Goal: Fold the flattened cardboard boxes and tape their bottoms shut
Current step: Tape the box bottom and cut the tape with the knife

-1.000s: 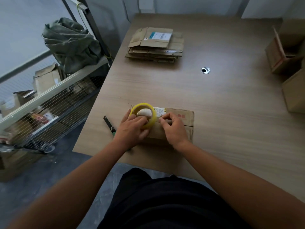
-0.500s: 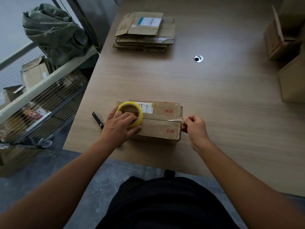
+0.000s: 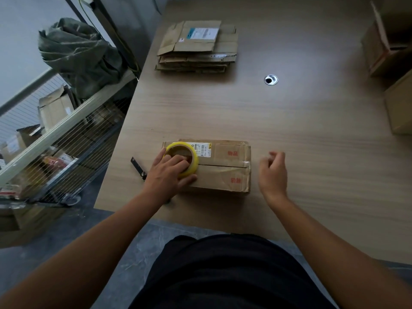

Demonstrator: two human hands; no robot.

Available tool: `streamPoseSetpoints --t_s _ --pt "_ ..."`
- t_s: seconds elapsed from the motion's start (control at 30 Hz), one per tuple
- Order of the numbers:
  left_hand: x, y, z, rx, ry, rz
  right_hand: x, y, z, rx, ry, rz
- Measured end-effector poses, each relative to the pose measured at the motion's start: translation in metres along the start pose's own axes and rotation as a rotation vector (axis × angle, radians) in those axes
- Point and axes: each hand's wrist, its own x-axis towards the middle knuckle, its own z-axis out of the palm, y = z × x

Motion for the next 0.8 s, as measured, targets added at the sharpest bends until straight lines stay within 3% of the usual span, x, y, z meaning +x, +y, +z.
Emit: streamPoseSetpoints --t_s 0.03,0.1,0.13,0.23,0.37,0.57,0.8 --pt "0.001 -0.001 0.001 0.000 0.002 0.011 0.000 -0.013 0.008 -0.033 0.046 -0.195" --pt "0.004 -0.004 0.002 0.002 0.025 0.059 -0.003 -0.036 0.032 -0.292 -0.160 -0.534" --pt "0.005 -0.006 0.001 0.004 0.051 0.098 -0.007 -0.042 0.045 -0.486 -0.272 -0.610" --pt "0.011 -0.020 -0.011 -0.028 0.130 0.254 -0.009 -0.037 0.061 -0.843 -0.325 -0.575" --pt "0.025 -0.038 -0.043 -0.184 0.068 0.354 -0.009 -0.035 0.059 -0.805 -0.288 -0.597" --pt "0.041 -0.076 -0.087 -0.287 -0.183 0.086 -0.012 -0.039 0.065 -0.879 -0.236 -0.551" --pt "0.062 -0.095 -0.088 -0.196 -0.379 0.121 -0.012 -0.044 0.074 -0.956 -0.191 -0.503"
